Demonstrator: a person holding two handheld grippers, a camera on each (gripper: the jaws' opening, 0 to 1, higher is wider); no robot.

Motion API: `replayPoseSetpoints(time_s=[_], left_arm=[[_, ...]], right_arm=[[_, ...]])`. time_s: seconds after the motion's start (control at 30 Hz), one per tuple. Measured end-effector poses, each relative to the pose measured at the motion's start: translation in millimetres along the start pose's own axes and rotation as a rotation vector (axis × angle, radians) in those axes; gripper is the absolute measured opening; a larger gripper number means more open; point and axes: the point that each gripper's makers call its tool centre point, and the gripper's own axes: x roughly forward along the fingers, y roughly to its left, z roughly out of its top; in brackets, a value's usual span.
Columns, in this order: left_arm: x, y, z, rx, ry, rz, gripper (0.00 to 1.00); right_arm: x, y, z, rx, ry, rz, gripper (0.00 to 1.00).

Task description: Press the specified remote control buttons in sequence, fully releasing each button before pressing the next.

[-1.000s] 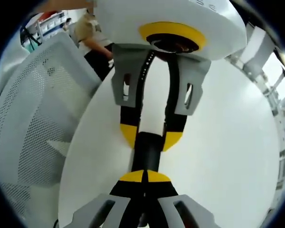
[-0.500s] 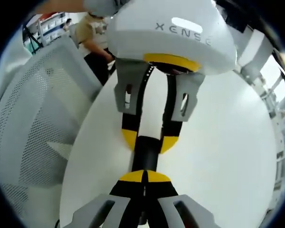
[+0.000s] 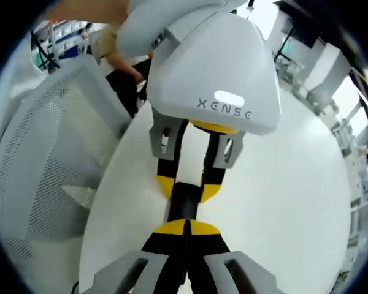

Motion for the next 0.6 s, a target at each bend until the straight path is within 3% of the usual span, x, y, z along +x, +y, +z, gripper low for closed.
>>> replayPoseSetpoints(time_s=[0.6], left_arm=[[-1,-2.2,1.7,0.000,0.004,0.000,0.23]], right_arm=[[-12,-4,-3.3,0.014,-0.007,-0.030,0.00]])
